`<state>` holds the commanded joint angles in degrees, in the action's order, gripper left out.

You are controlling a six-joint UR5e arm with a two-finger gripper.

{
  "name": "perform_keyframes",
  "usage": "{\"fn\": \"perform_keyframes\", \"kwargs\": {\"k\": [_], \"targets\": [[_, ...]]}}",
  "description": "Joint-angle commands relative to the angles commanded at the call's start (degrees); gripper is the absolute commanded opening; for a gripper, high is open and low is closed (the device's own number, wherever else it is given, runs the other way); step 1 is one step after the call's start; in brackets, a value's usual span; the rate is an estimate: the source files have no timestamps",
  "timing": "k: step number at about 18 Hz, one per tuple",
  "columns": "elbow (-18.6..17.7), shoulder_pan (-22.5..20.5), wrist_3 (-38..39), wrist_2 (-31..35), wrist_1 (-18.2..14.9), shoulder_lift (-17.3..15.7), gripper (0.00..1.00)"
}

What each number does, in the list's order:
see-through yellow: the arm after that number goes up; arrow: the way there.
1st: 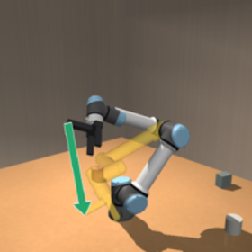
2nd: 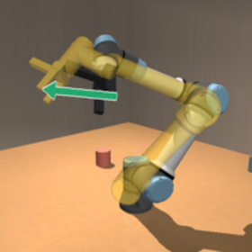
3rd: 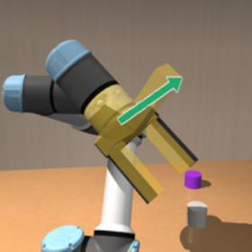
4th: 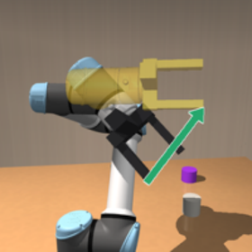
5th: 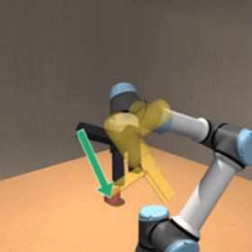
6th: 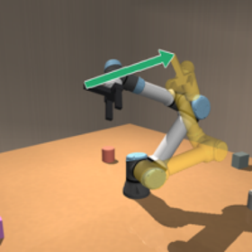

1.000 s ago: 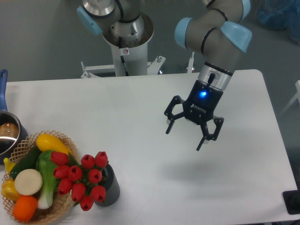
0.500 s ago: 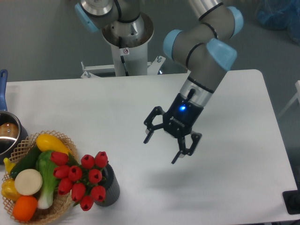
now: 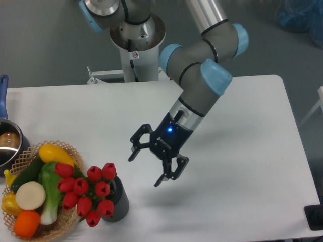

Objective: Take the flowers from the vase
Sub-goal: 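Move the open gripper across the table toward the red tulips in the grey vase, then lower the open gripper around the tulip stems above the vase rim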

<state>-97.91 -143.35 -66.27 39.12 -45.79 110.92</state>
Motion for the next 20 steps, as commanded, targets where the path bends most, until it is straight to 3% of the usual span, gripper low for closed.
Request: {"fn": "perform_keyframes", "kwargs": {"k": [20], "targets": [[0.5, 3.9, 0.9, -4.6, 0.2, 2.5, 1.00]]}}
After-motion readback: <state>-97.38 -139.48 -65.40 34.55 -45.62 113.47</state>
